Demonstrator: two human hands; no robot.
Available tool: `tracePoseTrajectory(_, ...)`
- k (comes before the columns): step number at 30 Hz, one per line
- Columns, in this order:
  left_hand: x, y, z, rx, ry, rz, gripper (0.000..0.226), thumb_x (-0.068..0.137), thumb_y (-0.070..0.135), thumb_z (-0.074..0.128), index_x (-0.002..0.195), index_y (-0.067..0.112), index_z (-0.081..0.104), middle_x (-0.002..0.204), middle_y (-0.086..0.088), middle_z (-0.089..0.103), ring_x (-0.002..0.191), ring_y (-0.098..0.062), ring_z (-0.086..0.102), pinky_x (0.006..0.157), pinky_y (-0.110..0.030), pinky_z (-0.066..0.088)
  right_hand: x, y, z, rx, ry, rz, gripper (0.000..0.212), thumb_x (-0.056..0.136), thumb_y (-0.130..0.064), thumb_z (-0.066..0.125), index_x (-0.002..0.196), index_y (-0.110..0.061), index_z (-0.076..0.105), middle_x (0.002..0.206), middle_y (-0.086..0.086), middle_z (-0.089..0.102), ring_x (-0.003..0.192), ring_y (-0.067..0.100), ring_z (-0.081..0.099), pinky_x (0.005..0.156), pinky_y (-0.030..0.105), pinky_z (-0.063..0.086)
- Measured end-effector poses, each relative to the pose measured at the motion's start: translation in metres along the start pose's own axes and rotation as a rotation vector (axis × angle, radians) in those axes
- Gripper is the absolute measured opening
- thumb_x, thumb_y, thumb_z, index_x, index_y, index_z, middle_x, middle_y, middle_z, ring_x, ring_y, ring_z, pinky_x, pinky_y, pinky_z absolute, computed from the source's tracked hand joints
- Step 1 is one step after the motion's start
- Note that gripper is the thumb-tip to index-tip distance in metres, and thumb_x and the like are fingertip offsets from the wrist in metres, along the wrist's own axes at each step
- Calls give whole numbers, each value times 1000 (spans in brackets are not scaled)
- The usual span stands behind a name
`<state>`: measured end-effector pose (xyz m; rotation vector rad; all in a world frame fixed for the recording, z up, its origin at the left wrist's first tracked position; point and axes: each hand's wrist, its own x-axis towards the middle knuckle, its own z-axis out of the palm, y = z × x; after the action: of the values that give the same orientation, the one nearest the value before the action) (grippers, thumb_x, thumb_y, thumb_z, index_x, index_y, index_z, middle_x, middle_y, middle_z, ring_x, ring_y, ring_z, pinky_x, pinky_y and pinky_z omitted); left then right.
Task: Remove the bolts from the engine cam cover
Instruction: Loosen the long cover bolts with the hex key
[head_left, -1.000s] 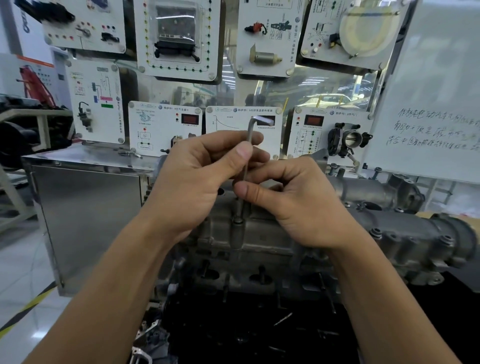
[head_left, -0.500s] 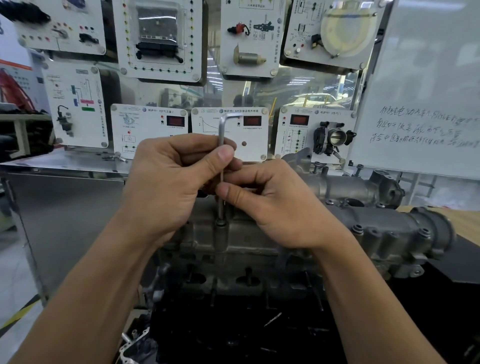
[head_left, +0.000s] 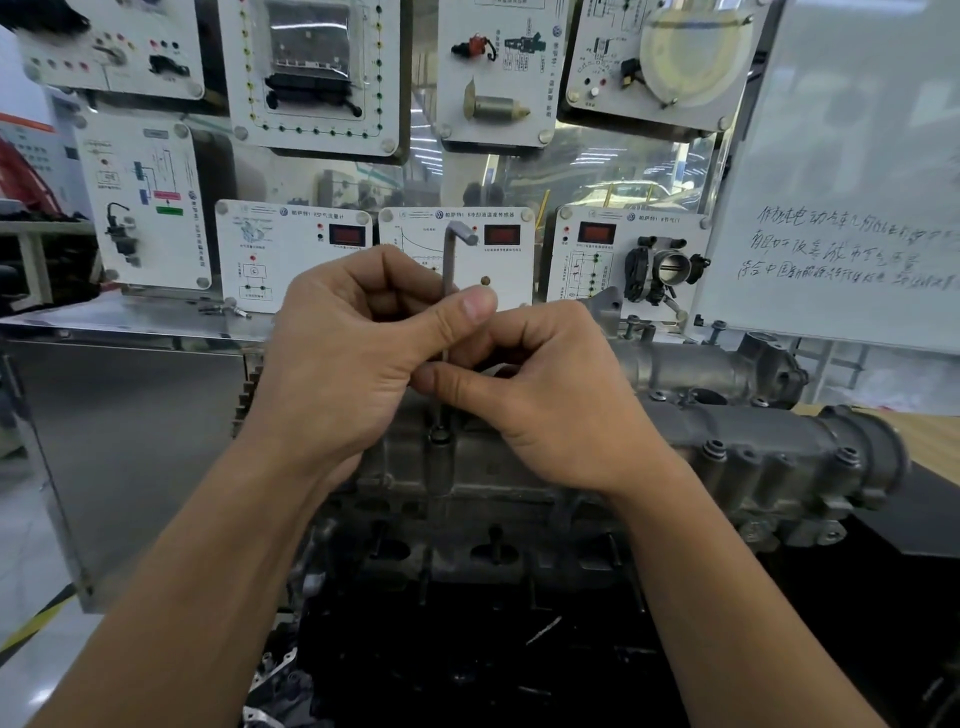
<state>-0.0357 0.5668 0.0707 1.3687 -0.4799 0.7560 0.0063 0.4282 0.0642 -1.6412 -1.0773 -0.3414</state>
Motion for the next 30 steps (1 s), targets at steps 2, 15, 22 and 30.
tracePoseTrajectory(2, 1, 1, -6, 34, -108, -33, 15, 69, 29, 82, 76, 20, 72, 67, 1, 69, 63, -11, 67, 57, -20, 53, 0, 0, -2, 1, -11, 13, 24, 81, -9, 79, 71, 10, 69, 67, 26, 66, 55, 18, 51, 53, 29, 43)
tracePoseTrajectory(15, -1, 8, -11, 240, -108, 46, 11, 77, 20, 70, 88, 18, 74, 72, 0, 75, 69, -11, 73, 61, -20, 57, -1, 0, -10, -86, -168, 30, 23, 95, -15, 64, 88, 5, 73, 84, 33, 67, 80, 48, 61, 72, 54, 51)
tracePoseTrajectory(22, 1, 3, -3, 175, 11, 67, 29, 60, 25, 81, 71, 8, 60, 63, -3, 68, 61, -20, 68, 60, -33, 60, -1, -1, -3, 32, -61, -6, 2, 83, -12, 78, 82, -10, 79, 75, 2, 77, 68, 8, 68, 63, 25, 54)
tracePoseTrajectory(30, 3, 0, -3, 144, -49, 35, 18, 68, 24, 76, 73, 12, 63, 63, 5, 68, 60, -8, 66, 57, -19, 53, 2, 3, -2, 20, 14, 0, 12, 83, -9, 78, 75, -1, 76, 72, 13, 74, 68, 32, 69, 66, 42, 56)
